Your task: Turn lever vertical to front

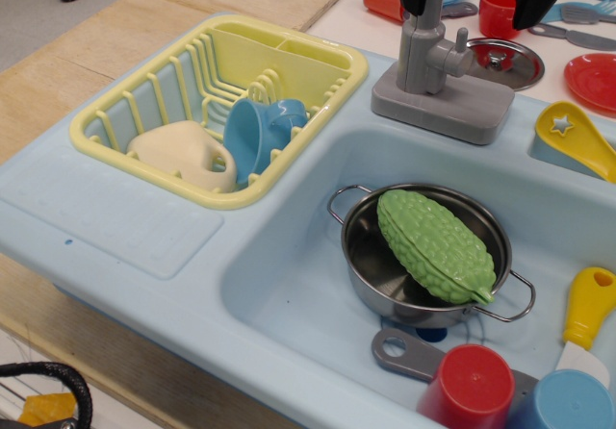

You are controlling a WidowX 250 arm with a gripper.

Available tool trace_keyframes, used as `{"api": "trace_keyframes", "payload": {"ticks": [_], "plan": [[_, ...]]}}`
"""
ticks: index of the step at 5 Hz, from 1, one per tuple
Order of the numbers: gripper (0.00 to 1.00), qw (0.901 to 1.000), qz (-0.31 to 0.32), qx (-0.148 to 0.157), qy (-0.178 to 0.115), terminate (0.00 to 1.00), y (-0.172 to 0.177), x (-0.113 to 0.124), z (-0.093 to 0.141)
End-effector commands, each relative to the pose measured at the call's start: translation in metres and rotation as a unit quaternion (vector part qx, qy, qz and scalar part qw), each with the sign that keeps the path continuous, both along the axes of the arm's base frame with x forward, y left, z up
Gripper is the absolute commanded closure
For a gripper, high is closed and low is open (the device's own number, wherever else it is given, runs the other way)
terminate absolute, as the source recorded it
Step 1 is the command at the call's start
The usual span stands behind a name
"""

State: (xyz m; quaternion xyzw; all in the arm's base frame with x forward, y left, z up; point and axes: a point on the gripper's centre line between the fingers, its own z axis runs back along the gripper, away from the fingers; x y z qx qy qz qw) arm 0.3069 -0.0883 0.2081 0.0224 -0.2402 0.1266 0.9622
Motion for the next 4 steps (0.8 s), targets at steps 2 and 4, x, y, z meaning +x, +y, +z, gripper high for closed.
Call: {"api": "trace_keyframes", "payload": {"ticks": [2, 4], "plan": [[0.00, 0.9999, -0.007, -0.009, 0.004, 0.00, 0.004, 0.009, -0.009], [0.00, 0.9996, -0.022, -0.019, 0.008, 0.00, 0.009, 0.020, -0.017]]}}
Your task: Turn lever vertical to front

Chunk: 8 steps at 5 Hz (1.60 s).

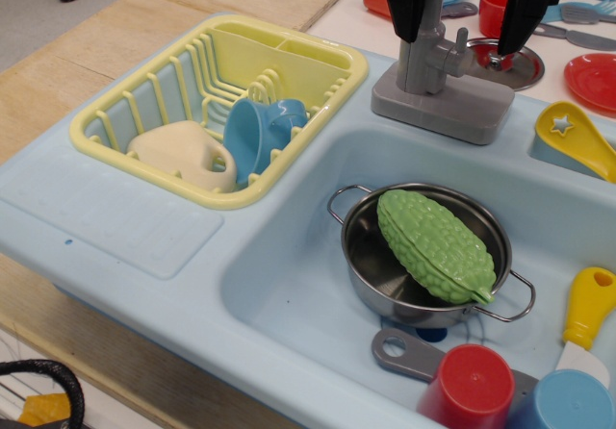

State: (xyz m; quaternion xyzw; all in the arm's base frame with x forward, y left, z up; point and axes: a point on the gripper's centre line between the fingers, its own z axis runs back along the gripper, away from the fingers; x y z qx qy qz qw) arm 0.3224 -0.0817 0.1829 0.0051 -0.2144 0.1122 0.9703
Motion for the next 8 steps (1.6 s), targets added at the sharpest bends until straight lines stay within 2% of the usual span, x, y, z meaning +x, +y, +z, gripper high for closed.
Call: {"api": "trace_keyframes", "payload": {"ticks": [1, 3, 4, 5, 8], "plan": [[0.00, 0.9998, -0.010, -0.003, -0.016, 0.00, 0.000, 0.009, 0.008], [0.00, 0.9995, -0.023, 0.001, -0.022, 0.00, -0.009, 0.017, 0.010], [1.00, 0.9993, -0.025, 0.007, -0.027, 0.00, -0.012, 0.020, 0.013], [1.00, 0.9994, -0.025, 0.006, -0.024, 0.00, -0.011, 0.022, 0.012], [1.00, 0.9994, 0.026, -0.013, -0.020, 0.00, -0.001, -0.007, 0.003]]}}
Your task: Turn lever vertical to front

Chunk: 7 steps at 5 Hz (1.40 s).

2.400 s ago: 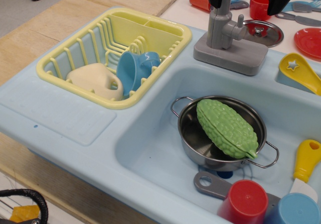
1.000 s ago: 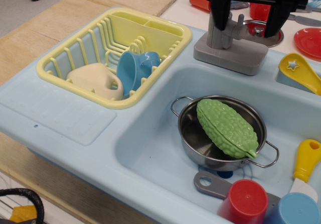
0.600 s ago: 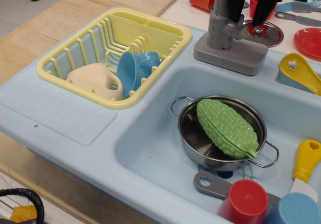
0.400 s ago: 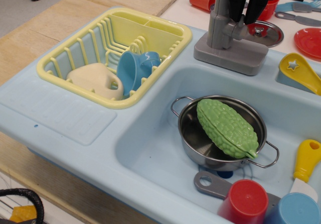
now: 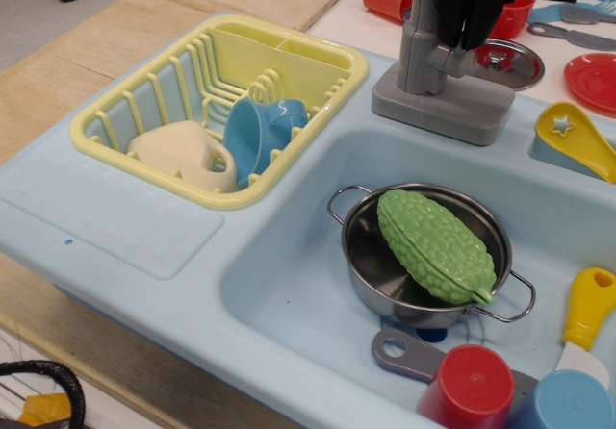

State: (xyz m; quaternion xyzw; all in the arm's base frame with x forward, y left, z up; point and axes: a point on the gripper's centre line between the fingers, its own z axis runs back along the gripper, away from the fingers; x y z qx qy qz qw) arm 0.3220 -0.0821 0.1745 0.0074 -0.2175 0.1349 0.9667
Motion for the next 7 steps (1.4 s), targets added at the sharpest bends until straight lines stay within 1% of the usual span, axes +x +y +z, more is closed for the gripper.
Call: {"api": "trace_keyframes", "payload": {"ticks": [1, 2, 3, 4, 5, 6, 7], "plan": [[1.00, 0.9997, 0.016, -0.017, -0.011, 0.00, 0.003, -0.013, 0.008], [1.00, 0.9993, 0.025, -0.027, -0.004, 0.00, 0.007, -0.015, 0.002], [1.00, 0.9978, 0.047, -0.044, 0.009, 0.00, 0.013, -0.024, -0.010], [1.00, 0.9966, 0.059, -0.057, 0.010, 0.00, 0.016, -0.029, -0.017], [1.00, 0.9954, 0.068, -0.062, 0.026, 0.00, 0.015, -0.029, -0.020], [0.00, 0.9945, 0.074, -0.064, 0.037, 0.00, 0.016, -0.033, -0.016], [0.00, 0.9945, 0.074, -0.064, 0.037, 1.00, 0.016, -0.033, -0.016]]}}
